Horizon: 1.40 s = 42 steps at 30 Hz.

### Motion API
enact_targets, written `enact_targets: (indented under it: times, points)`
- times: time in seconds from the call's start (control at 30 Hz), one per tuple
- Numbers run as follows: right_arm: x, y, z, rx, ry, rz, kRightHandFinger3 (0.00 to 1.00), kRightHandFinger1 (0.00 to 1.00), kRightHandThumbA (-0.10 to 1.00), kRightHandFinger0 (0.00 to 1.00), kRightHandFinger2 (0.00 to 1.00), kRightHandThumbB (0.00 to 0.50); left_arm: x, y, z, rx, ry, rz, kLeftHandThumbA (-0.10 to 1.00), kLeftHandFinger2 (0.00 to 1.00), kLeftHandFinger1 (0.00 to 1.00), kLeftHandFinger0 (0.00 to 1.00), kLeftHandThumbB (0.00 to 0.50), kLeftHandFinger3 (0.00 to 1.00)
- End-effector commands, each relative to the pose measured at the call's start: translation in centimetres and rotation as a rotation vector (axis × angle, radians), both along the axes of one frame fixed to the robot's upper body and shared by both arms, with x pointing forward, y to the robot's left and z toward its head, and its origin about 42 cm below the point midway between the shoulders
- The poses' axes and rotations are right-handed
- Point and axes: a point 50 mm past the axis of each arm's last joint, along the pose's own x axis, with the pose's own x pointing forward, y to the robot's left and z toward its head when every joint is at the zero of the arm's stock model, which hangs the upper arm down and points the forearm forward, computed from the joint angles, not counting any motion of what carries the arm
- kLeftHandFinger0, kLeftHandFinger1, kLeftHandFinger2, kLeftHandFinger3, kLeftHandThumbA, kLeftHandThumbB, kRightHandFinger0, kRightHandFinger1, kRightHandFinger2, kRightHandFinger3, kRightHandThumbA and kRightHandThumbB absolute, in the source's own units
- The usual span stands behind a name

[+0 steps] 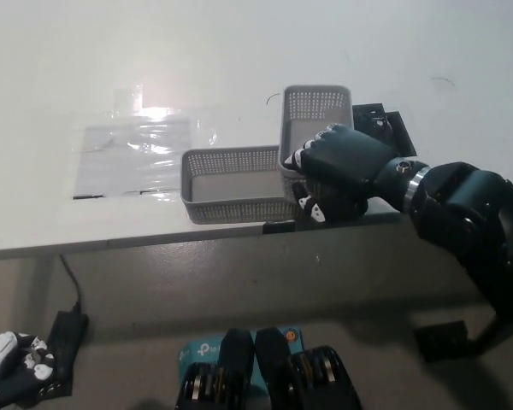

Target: The robot uses its right hand to pick up the grey box kept on the middle on the desk and place it on top of another box next to it in a right angle

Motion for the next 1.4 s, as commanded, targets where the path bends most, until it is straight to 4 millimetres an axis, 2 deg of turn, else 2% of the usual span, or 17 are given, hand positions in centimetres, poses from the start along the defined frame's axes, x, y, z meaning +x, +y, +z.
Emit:
enact_targets:
  times: [0.0, 0.07, 0.1, 0.17, 0.23, 0.27, 0.3, 0.33, 0.37, 0.4, 0.43, 0.47, 0.5, 0.57, 1.0, 1.3, 1.37]
  points:
    - [0.1, 0.5, 1.5, 0.045, -0.121, 0.048, 0.27, 0.01, -0.10, 0.00, 0.39, 0.166, 0.3, 0.7, 1.4, 0.036, -0.017, -0.027, -0.10, 0.00, 0.00, 0.00, 0.500, 0.16]
    - [0.1, 0.4, 1.1, 0.043, -0.122, 0.046, 0.32, 0.01, -0.10, 0.00, 0.40, 0.126, 0.5, 0.7, 1.5, 0.041, -0.023, -0.032, -0.10, 0.00, 0.00, 0.00, 0.500, 0.17]
    - [0.2, 0.5, 0.9, 0.035, -0.124, 0.046, 0.31, 0.00, -0.10, 0.00, 0.39, 0.053, 0.5, 0.7, 1.5, 0.040, -0.018, -0.029, -0.10, 0.01, 0.00, 0.00, 0.499, 0.17]
    - [0.1, 0.5, 0.8, -0.003, -0.144, 0.052, 0.37, 0.08, -0.10, 0.00, 0.46, 0.001, 0.5, 0.7, 1.4, 0.033, -0.022, -0.030, -0.10, 0.00, 0.00, 0.00, 0.500, 0.16]
    - [0.0, 0.4, 0.8, -0.009, -0.143, 0.049, 0.35, 0.16, -0.10, 0.00, 0.55, 0.000, 0.6, 0.6, 1.5, 0.038, -0.015, -0.028, -0.10, 0.01, 0.00, 0.00, 0.500, 0.16]
    - [0.0, 0.5, 0.7, -0.023, -0.143, 0.042, 0.44, 0.20, -0.10, 0.00, 0.60, 0.000, 0.6, 0.6, 1.6, 0.042, -0.017, -0.030, -0.10, 0.01, 0.00, 0.00, 0.500, 0.18]
    - [-0.1, 0.6, 0.7, -0.072, -0.145, 0.028, 0.62, 0.34, -0.10, 0.08, 0.72, 0.025, 0.6, 0.6, 1.6, 0.039, -0.015, -0.026, -0.10, 0.01, 0.00, 0.00, 0.500, 0.17]
    - [-0.2, 0.7, 0.7, -0.110, -0.143, 0.015, 0.81, 0.45, -0.02, 0.18, 0.76, 0.002, 0.6, 0.6, 1.6, 0.032, -0.014, -0.023, -0.10, 0.00, 0.00, 0.00, 0.500, 0.17]
    - [-0.3, 0.7, 0.7, -0.119, -0.143, 0.011, 0.89, 0.43, 0.01, 0.17, 0.66, 0.000, 0.6, 0.6, 1.6, 0.030, -0.013, -0.022, -0.10, 0.00, 0.00, 0.00, 0.500, 0.16]
    - [-0.3, 0.7, 0.7, -0.153, -0.149, 0.004, 1.00, 0.50, 0.15, 0.27, 0.71, 0.023, 0.5, 0.7, 1.5, 0.032, -0.020, -0.029, -0.10, 0.00, 0.00, 0.00, 0.500, 0.16]
    - [-0.4, 0.8, 0.8, -0.187, -0.154, -0.012, 1.00, 0.64, 0.30, 0.43, 0.82, 0.055, 0.6, 0.7, 1.4, 0.032, -0.021, -0.028, -0.10, 0.00, 0.00, 0.00, 0.500, 0.15]
    - [-0.5, 0.7, 0.9, -0.185, -0.161, -0.015, 1.00, 0.86, 0.40, 0.55, 1.00, 0.147, 0.5, 0.7, 1.5, 0.034, -0.018, -0.028, -0.10, 0.00, 0.00, 0.00, 0.500, 0.15]
    - [-0.8, 0.6, 1.1, -0.179, -0.174, -0.024, 1.00, 1.00, 0.45, 0.64, 1.00, 0.208, 0.5, 0.6, 1.6, 0.035, -0.020, -0.030, -0.10, 0.00, 0.00, 0.00, 0.500, 0.15]
    - [-1.0, 0.6, 1.6, -0.175, -0.199, -0.031, 1.00, 1.00, 0.50, 0.66, 1.00, 0.279, 0.5, 0.6, 1.5, 0.034, -0.023, -0.030, -0.10, 0.05, 0.02, 0.01, 0.500, 0.16]
    - [-1.8, 0.8, 2.9, -0.140, -0.251, -0.012, 1.00, 0.99, 0.48, 0.57, 1.00, 0.288, 0.1, 0.6, 1.1, 0.030, -0.016, -0.027, -0.10, 0.00, 0.00, 0.00, 0.500, 0.14]
    - [-3.9, 0.3, 5.0, -0.123, -0.285, -0.003, 1.00, 0.95, 0.53, 0.47, 1.00, 0.361, -0.6, 0.4, 0.2, 0.013, 0.006, -0.021, -0.10, 0.01, 0.00, 0.00, 0.500, 0.11]
    - [-6.0, -0.1, 7.3, -0.118, -0.214, -0.031, 1.00, 1.00, 0.60, 0.59, 1.00, 0.408, -0.5, 0.4, 0.2, 0.026, 0.006, -0.030, -0.10, 0.05, 0.00, 0.01, 0.500, 0.12]
